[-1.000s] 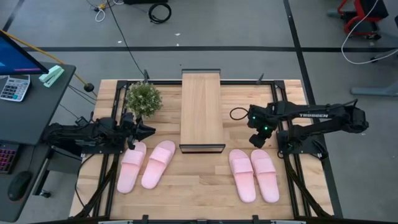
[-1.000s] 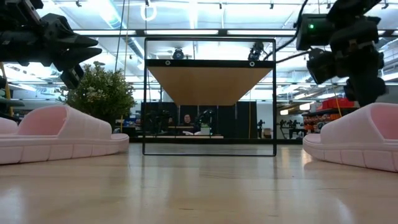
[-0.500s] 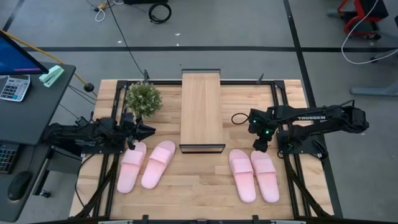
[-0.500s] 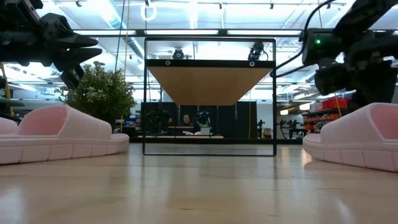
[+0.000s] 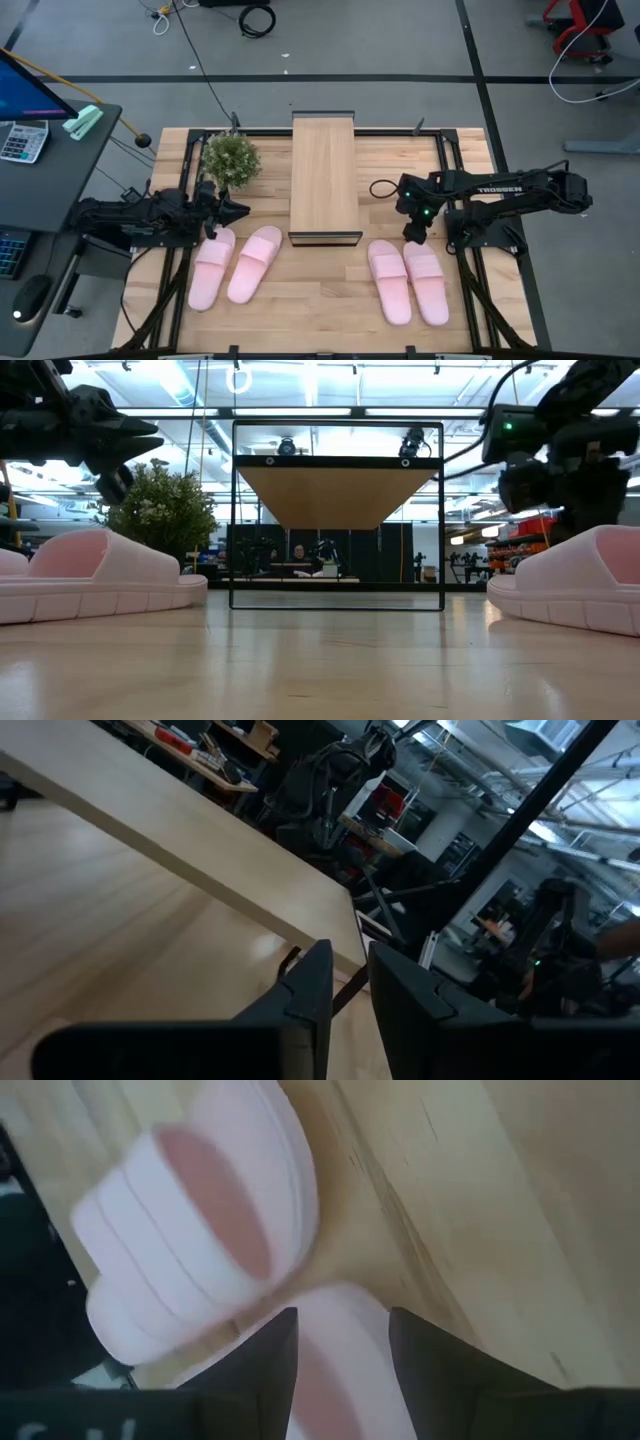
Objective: Pick and place slides into the shelf
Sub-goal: Put the pink slide on the shelf
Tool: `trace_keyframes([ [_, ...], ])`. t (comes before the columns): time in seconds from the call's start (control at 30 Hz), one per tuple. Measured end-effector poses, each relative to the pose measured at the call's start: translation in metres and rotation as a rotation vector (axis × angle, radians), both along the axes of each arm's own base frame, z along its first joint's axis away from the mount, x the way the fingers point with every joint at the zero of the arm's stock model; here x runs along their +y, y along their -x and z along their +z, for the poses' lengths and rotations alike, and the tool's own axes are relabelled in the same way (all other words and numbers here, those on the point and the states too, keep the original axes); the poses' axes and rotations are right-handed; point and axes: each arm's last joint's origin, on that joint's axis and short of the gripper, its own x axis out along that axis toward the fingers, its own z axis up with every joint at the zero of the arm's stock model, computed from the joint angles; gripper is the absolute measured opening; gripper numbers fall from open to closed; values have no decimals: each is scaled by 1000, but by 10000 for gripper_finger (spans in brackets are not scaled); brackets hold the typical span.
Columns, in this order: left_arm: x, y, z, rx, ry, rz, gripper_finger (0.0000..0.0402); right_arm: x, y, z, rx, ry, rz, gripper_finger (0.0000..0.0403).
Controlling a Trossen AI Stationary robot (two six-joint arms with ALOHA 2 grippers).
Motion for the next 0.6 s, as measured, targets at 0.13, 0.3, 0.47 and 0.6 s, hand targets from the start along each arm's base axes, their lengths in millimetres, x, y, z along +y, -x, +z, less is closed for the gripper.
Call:
trace_keyframes([
  [0.13,0,0,0,-1,27,-2,80,-3,-9,3,-87,15,-31,164],
  [0.3,0,0,0,-1,24,-1,74,-5,-18,-3,-100,9,-48,164],
  [0.47,0,0,0,-1,24,-1,69,-5,-22,-14,-37,-41,-43,164],
  [0.6,0,0,0,-1,22,-1,74,-5,-19,-18,57,-82,-104,164],
])
